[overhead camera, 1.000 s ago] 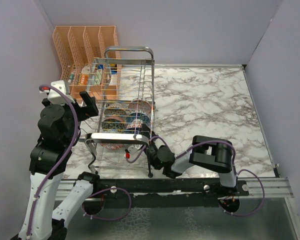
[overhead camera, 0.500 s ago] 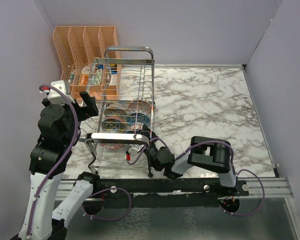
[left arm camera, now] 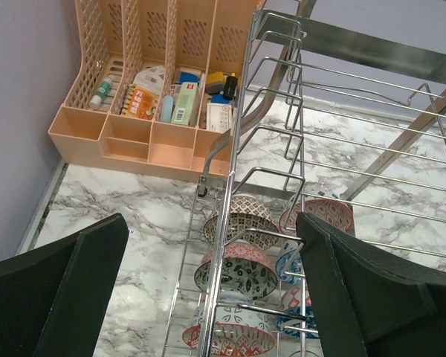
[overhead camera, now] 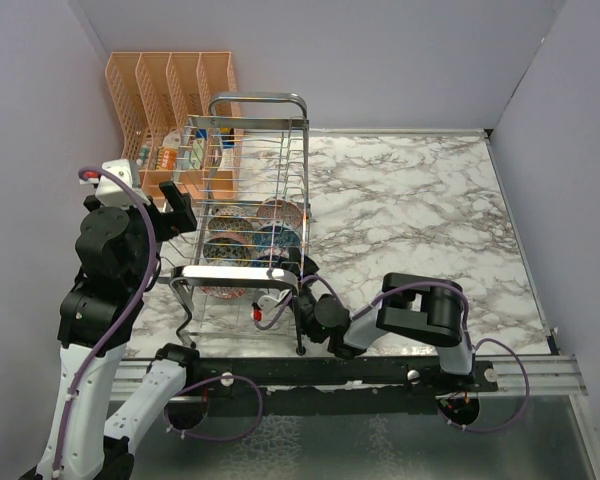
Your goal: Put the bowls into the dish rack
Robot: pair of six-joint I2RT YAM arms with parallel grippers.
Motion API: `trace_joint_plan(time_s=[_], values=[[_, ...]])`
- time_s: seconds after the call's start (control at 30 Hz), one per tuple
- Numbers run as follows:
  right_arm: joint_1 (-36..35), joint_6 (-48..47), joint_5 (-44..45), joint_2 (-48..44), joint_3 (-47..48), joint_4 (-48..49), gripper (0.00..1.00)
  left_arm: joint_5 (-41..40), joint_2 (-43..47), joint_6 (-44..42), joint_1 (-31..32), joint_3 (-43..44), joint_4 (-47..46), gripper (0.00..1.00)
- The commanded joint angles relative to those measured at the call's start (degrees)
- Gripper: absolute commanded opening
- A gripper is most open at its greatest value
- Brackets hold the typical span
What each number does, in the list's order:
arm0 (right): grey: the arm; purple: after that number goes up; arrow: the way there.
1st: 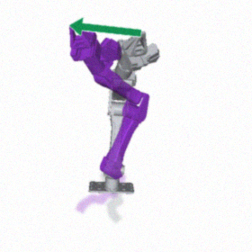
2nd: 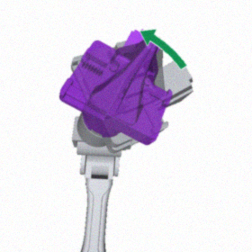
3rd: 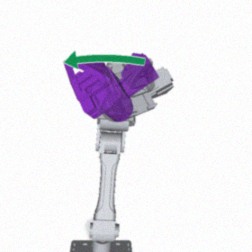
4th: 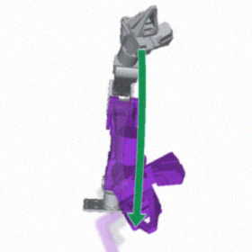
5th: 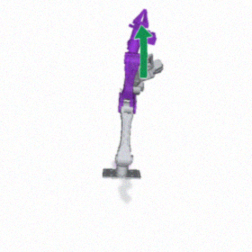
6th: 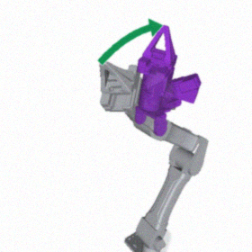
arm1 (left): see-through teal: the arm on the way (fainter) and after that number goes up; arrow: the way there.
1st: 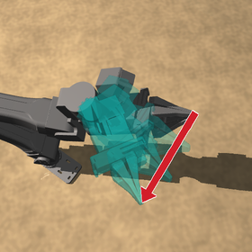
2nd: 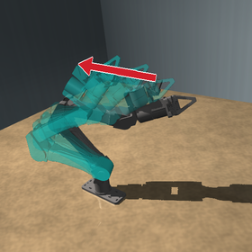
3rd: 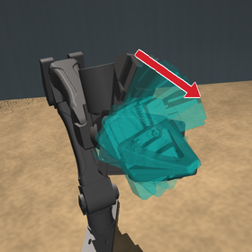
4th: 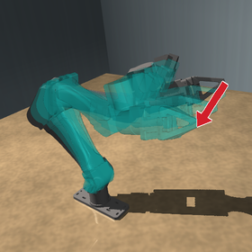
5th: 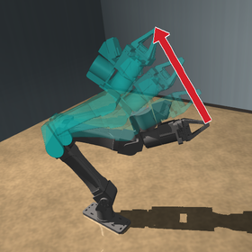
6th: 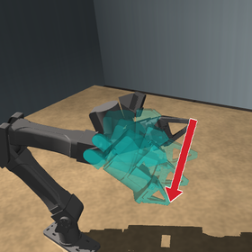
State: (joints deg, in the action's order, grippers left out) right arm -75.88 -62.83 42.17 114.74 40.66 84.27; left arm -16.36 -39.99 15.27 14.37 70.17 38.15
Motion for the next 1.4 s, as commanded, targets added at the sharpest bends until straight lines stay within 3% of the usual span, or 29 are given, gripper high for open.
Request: trace_joint_plan(time_s=[0.0, 0.13, 0.4, 0.9, 1.07, 1.37], values=[[-0.70, 2.70, 1.43, -3.24, -1.75, 17.31, 0.57, -0.25, 0.16, -0.01, 0.22, 3.12, 0.97, 0.99], [-0.71, 7.57, 2.27, -7.06, -4.56, 15.36, 0.59, -0.04, 0.04, 0.54, 0.21, 3.38, 0.93, 0.99], [-0.68, 22.47, 1.94, -14.87, -7.80, 1.64, 0.59, 1.08, -1.14, 1.73, 0.22, 3.50, 0.96, 0.99], [4.21, 52.97, -6.42, -32.50, -11.16, -37.46, 0.60, 0.19, -4.88, 6.07, 0.21, 9.32, 5.08, 0.99], [7.25, 59.81, -7.26, -33.84, -10.88, -45.80, 0.60, -1.31, -5.17, 7.17, 0.22, 10.27, 4.94, 0.99], [7.25, 61.22, -5.68, -28.59, -6.62, -51.39, 0.60, -1.77, -4.55, 7.36, 0.22, 9.76, 2.87, 0.99]])
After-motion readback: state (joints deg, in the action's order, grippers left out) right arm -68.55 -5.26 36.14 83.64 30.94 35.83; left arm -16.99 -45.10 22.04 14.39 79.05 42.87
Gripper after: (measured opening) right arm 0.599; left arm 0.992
